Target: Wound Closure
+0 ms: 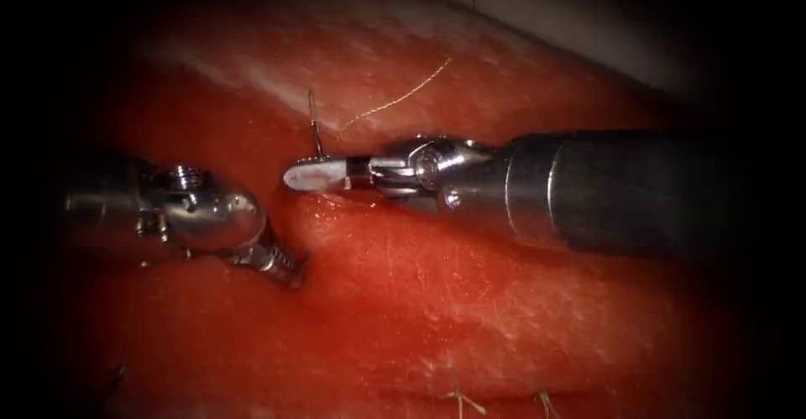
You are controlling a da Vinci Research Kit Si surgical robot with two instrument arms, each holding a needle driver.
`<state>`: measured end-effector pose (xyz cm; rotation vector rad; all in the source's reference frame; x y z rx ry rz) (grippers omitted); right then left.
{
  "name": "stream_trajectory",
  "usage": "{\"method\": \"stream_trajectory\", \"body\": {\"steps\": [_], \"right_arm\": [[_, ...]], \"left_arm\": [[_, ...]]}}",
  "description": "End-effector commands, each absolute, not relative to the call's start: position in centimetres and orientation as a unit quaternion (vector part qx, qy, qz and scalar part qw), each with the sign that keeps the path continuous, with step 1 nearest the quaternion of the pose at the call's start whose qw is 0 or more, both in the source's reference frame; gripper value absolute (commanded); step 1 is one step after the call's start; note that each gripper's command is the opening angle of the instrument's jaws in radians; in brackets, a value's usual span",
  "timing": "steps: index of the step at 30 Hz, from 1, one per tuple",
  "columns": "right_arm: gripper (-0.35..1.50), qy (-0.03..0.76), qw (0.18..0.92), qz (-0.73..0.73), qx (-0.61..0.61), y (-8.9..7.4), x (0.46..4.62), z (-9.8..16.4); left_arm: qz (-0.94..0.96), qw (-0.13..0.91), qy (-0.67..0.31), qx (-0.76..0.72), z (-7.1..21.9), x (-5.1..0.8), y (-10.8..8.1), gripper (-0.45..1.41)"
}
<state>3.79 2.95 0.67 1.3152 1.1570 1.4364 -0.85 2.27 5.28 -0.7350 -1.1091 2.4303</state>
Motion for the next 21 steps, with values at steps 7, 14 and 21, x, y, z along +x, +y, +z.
{"method": "stream_trajectory", "body": {"steps": [7, 14, 21], "right_arm": [[1.08, 0.464, 0.354, 0.612, 0.534, 3.06, 3.82, 0.74], [1.25, 0.549, 0.548, 0.503, 0.381, 3.17, 3.49, 0.83], [1.21, 0.524, 0.667, 0.414, 0.331, 3.18, 2.96, 0.68]], "left_arm": [[0.861, 0.185, -0.394, -0.264, 5.27, -0.83, 2.28, 0.08], [0.861, 0.187, -0.39, -0.267, 5.27, -0.76, 2.3, 0.14], [0.843, 0.14, -0.366, -0.369, 5.25, -0.69, 2.49, 0.28]]}}
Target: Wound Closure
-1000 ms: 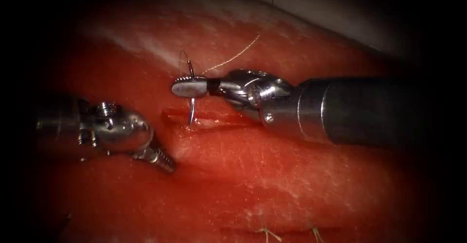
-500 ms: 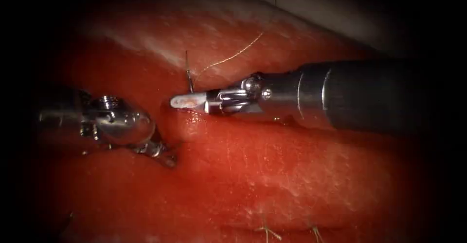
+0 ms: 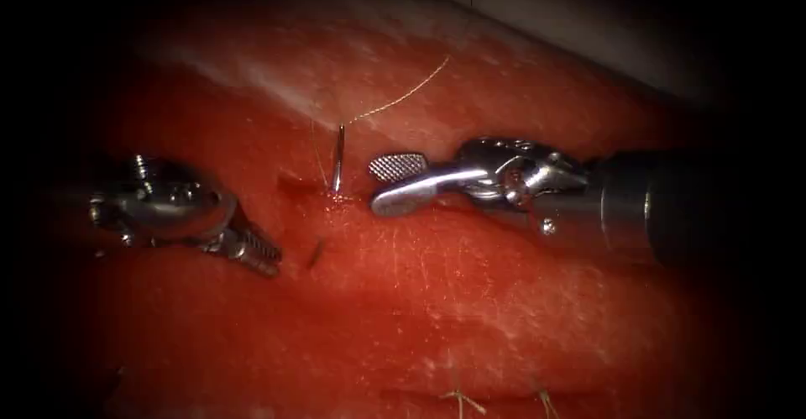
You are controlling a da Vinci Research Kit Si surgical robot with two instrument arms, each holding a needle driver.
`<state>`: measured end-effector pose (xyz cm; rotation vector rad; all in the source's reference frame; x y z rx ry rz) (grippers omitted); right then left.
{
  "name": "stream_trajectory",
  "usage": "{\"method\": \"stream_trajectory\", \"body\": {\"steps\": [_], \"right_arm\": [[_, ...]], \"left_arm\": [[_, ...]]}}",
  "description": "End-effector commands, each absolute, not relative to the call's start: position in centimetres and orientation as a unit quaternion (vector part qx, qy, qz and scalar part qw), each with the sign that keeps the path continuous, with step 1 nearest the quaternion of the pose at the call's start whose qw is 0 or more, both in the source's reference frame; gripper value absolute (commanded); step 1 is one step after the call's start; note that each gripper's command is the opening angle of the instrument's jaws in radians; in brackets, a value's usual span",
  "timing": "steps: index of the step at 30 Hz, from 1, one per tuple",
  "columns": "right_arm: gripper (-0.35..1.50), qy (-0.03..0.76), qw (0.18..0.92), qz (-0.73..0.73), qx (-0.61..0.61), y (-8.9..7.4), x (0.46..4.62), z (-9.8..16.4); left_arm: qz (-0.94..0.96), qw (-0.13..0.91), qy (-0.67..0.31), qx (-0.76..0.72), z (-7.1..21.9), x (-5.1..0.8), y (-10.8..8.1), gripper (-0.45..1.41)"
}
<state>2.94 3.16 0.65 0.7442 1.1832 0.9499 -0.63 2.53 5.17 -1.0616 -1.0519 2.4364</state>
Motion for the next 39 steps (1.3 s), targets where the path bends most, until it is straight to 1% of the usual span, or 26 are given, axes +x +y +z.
{"method": "stream_trajectory", "body": {"steps": [1, 3, 7, 11, 28, 29, 30, 31, 32, 33, 35, 39], "right_arm": [[1.21, 0.516, 0.682, 0.4, 0.33, 3.16, 2.88, 0.62], [1.21, 0.514, 0.695, 0.383, 0.326, 3.16, 2.83, 0.54], [1.18, 0.519, 0.702, 0.369, 0.319, 3.18, 2.89, 0.39], [1.18, 0.52, 0.703, 0.367, 0.318, 3.19, 2.87, 0.38], [1.16, 0.521, 0.705, 0.365, 0.314, 3.17, 2.9, 0.42], [1.16, 0.521, 0.705, 0.365, 0.314, 3.17, 2.9, 0.42], [1.16, 0.521, 0.705, 0.364, 0.314, 3.17, 2.9, 0.43], [1.16, 0.521, 0.705, 0.364, 0.314, 3.17, 2.9, 0.43], [1.16, 0.521, 0.705, 0.364, 0.314, 3.17, 2.9, 0.43], [1.16, 0.521, 0.705, 0.364, 0.314, 3.17, 2.9, 0.43], [1.11, 0.522, 0.704, 0.359, 0.32, 3.16, 2.91, 0.42], [1.1, 0.523, 0.704, 0.35, 0.328, 3.11, 2.99, 0.39]], "left_arm": [[0.828, 0.116, -0.355, -0.417, 5.27, -0.66, 2.56, 0.44], [0.821, 0.093, -0.337, -0.451, 5.23, -0.61, 2.62, 0.49], [0.805, 0.084, -0.316, -0.495, 5.1, -0.64, 2.64, 0.51], [0.789, 0.077, -0.326, -0.515, 5.01, -0.74, 2.57, 0.54], [0.779, 0.082, -0.317, -0.535, 5.11, -0.99, 2.5, 0.57], [0.776, 0.081, -0.316, -0.539, 5.1, -0.99, 2.5, 0.48], [0.774, 0.082, -0.317, -0.542, 5.09, -0.99, 2.51, 0.34], [0.766, 0.09, -0.317, -0.552, 5.08, -0.99, 2.5, -0.2], [0.76, 0.107, -0.325, -0.552, 5.07, -0.99, 2.5, -0.35], [0.748, 0.155, -0.352, -0.54, 5.07, -1.0, 2.49, -0.35], [0.74, 0.219, -0.366, -0.52, 5.08, -1.01, 2.51, -0.35], [0.71, 0.303, -0.406, -0.489, 5.11, -0.97, 2.55, -0.35]]}}
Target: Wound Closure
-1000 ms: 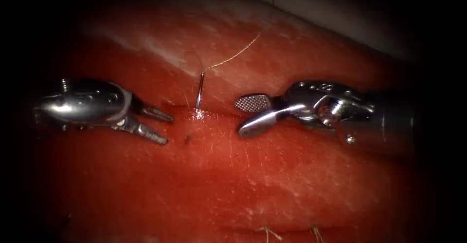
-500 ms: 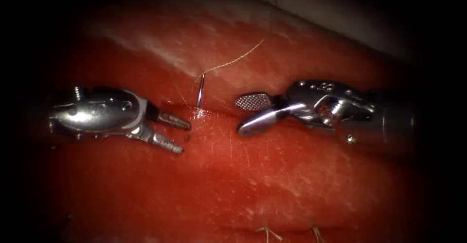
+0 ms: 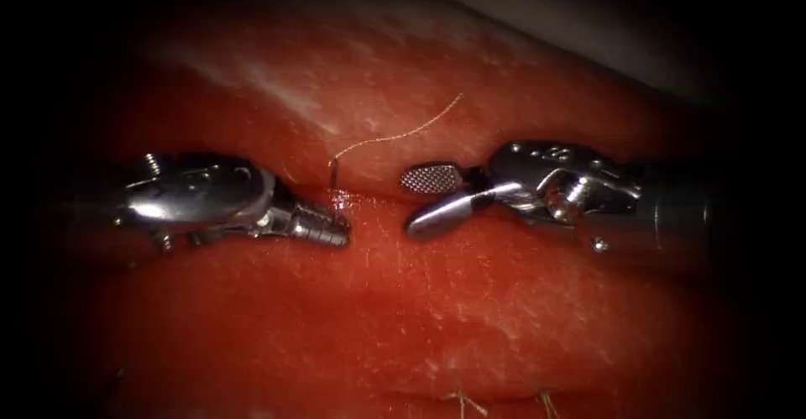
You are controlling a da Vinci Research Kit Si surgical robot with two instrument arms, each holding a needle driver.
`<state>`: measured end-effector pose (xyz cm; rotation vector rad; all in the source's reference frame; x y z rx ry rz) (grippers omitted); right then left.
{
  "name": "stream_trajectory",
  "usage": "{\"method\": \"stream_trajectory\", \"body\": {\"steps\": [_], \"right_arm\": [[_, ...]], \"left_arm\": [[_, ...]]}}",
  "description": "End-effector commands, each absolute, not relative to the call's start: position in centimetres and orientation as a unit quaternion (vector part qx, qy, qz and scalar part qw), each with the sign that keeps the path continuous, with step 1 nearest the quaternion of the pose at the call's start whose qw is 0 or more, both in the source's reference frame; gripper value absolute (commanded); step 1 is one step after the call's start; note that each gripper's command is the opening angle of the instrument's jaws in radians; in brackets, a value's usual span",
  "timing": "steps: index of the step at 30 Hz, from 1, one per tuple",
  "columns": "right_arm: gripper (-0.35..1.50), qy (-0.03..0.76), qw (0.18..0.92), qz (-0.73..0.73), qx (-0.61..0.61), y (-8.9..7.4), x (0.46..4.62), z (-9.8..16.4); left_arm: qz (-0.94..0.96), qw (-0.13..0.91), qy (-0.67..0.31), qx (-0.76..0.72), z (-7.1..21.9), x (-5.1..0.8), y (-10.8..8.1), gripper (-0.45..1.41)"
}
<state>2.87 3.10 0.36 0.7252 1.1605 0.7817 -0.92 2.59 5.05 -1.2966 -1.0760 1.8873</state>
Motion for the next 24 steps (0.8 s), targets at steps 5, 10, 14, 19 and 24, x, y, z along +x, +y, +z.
{"method": "stream_trajectory", "body": {"steps": [5, 10, 14, 19, 24], "right_arm": [[1.1, 0.525, 0.704, 0.34, 0.335, 3.06, 3.1, 0.37], [1.1, 0.528, 0.705, 0.327, 0.341, 3.01, 3.17, 0.34], [1.1, 0.529, 0.705, 0.32, 0.346, 2.95, 3.25, 0.35], [1.08, 0.528, 0.711, 0.298, 0.356, 2.79, 3.47, 0.39], [1.08, 0.527, 0.714, 0.289, 0.359, 2.71, 3.58, 0.43]], "left_arm": [[0.65, 0.367, -0.468, -0.473, 5.03, -0.8, 2.64, -0.35], [0.587, 0.38, -0.53, -0.479, 4.8, -0.73, 2.7, -0.35], [0.553, 0.38, -0.564, -0.482, 4.69, -0.71, 2.7, -0.35], [0.519, 0.382, -0.59, -0.487, 4.5, -0.56, 2.8, -0.35], [0.491, 0.373, -0.612, -0.496, 4.23, -0.37, 2.95, -0.35]]}}
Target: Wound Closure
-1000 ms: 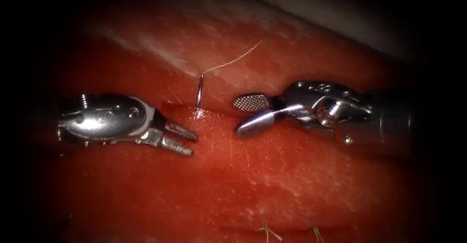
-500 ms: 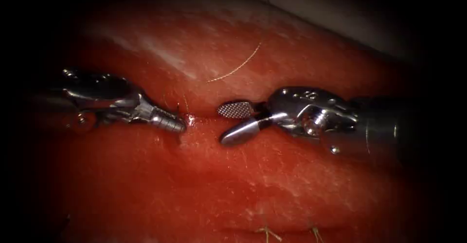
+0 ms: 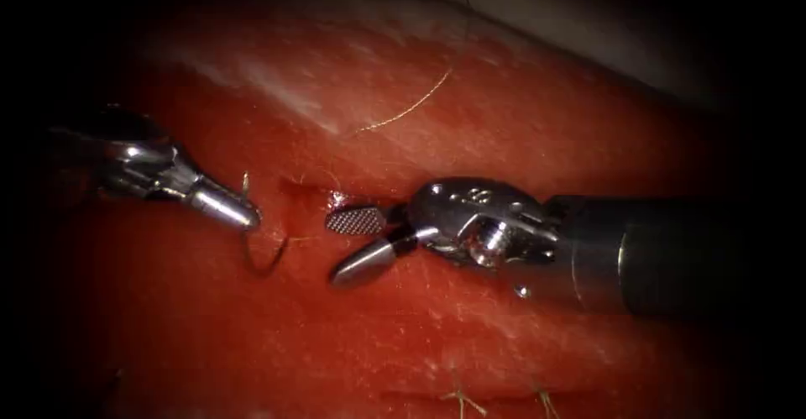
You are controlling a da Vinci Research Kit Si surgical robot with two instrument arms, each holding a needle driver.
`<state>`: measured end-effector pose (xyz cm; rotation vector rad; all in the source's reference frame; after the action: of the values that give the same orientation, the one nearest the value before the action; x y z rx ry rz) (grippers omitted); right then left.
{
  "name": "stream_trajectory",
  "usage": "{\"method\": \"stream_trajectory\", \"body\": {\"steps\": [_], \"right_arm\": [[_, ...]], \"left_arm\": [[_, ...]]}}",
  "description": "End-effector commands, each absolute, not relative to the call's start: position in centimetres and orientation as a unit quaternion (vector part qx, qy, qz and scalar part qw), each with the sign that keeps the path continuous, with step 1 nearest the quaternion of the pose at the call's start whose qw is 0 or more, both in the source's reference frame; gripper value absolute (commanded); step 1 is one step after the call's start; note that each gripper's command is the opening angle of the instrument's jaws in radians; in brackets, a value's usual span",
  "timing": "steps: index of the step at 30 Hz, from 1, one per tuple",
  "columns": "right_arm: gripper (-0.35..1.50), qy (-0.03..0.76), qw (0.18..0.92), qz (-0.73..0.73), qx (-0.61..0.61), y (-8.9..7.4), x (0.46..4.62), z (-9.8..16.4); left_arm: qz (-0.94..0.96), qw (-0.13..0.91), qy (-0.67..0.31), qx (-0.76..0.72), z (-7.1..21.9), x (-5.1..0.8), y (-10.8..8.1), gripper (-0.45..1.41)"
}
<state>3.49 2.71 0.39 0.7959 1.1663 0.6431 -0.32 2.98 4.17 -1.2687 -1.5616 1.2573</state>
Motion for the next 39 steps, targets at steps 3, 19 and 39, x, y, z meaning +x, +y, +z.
{"method": "stream_trajectory", "body": {"steps": [3, 19, 39], "right_arm": [[1.08, 0.521, 0.721, 0.285, 0.357, 2.66, 3.63, 0.53], [1.06, 0.481, 0.762, 0.282, 0.33, 2.55, 3.63, 1.05], [-0.35, 0.489, 0.755, 0.304, 0.313, 2.63, 3.68, 0.92]], "left_arm": [[0.476, 0.365, -0.625, -0.499, 4.02, -0.23, 3.05, -0.35], [0.482, 0.343, -0.611, -0.525, 3.68, 0.07, 3.26, -0.35], [0.495, 0.322, -0.576, -0.566, 3.46, 0.14, 3.38, -0.35]]}}
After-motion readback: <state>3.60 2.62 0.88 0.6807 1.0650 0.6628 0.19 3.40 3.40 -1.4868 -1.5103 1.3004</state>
